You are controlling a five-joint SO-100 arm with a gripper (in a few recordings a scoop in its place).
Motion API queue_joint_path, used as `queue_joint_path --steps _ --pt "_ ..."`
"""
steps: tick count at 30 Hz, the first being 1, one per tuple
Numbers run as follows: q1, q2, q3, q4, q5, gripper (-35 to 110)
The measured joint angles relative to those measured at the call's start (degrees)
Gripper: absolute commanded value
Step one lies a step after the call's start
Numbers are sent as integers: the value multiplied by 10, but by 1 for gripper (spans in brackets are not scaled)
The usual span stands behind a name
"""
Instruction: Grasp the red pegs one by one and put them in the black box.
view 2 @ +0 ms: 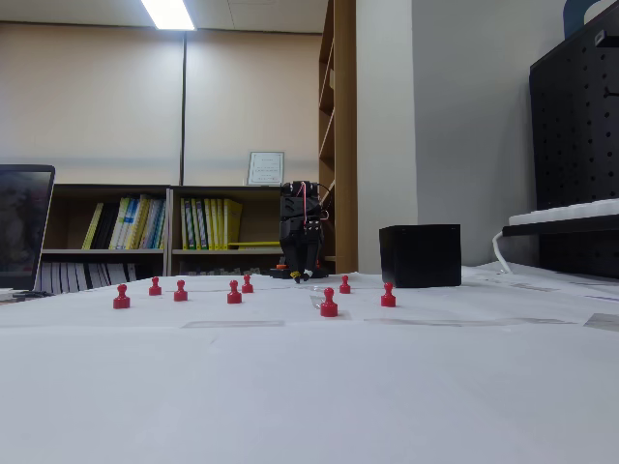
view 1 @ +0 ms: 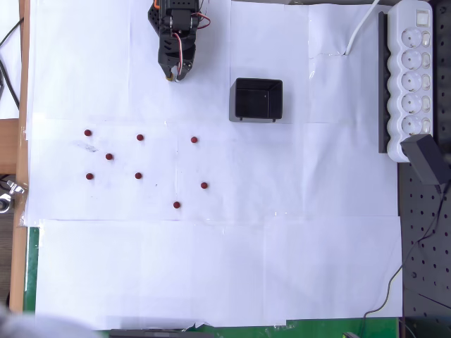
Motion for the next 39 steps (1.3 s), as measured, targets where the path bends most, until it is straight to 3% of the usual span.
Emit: queue_joint_path --steps 8,39 --pt "-15 0 0 7 55 0" --pt "-15 0 0 7 56 0"
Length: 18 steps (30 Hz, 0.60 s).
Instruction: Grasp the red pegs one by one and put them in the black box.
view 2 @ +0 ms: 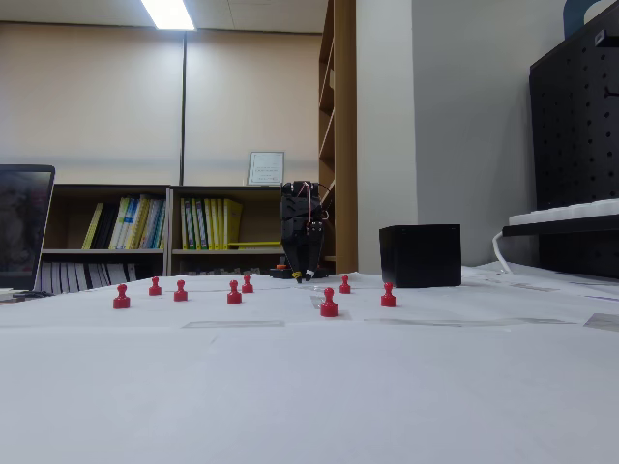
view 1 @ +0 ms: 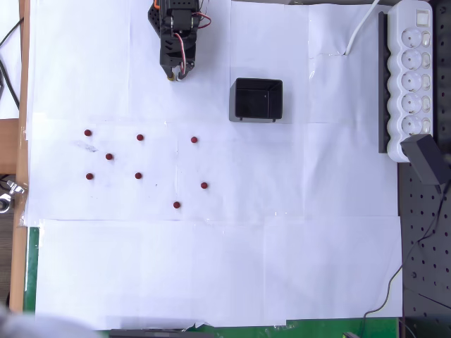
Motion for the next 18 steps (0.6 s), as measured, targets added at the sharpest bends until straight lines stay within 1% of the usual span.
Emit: queue_joint_path --steps 2,5,8,13,15,18 --pt "0 0 0 0 5 1" --pt "-11 -1 0 8 58 1" --pt "-30 -4 0 11 56 1" --pt "-30 -2 0 9 65 1" --pt "-33 13 0 -5 87 1" --pt "-24 64 0 -73 105 1"
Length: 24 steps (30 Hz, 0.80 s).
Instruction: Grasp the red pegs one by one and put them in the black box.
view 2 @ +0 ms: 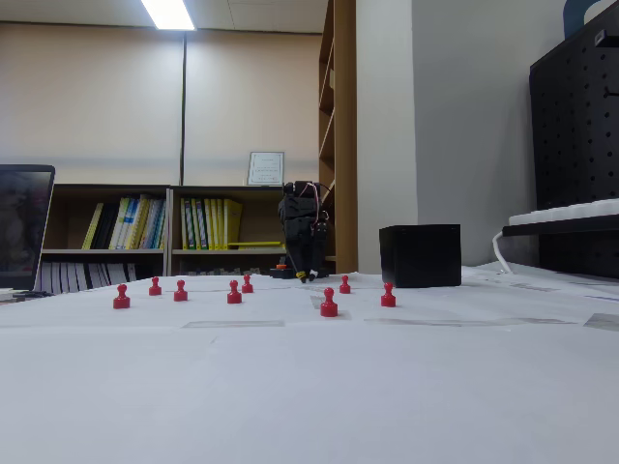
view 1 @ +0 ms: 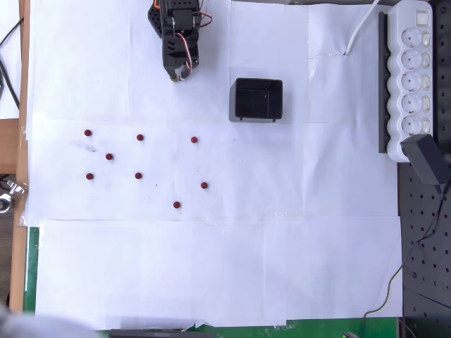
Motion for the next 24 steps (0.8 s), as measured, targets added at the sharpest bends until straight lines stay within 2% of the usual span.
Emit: queue_joint_path --steps 10,24 --pt "-25 243 0 -350 25 12" --pt "-29 553 2 -725 53 17"
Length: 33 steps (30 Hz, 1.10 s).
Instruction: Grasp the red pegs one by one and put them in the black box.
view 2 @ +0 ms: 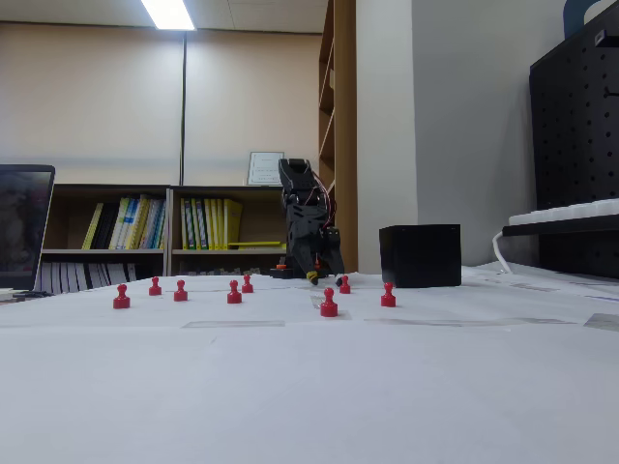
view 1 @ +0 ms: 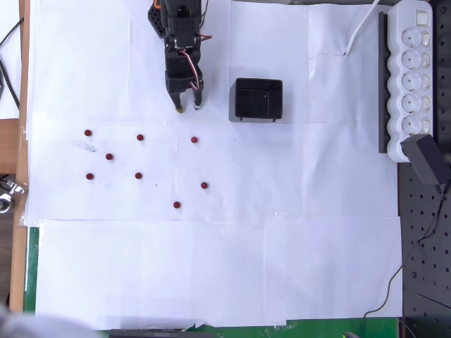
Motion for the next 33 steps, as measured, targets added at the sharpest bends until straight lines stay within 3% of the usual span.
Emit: queue_joint_path --steps 7,19,33 --pt "-13 116 24 -137 -15 17" --pt "-19 234 143 -121 -33 16" --pt "-18 326 205 -176 -28 16"
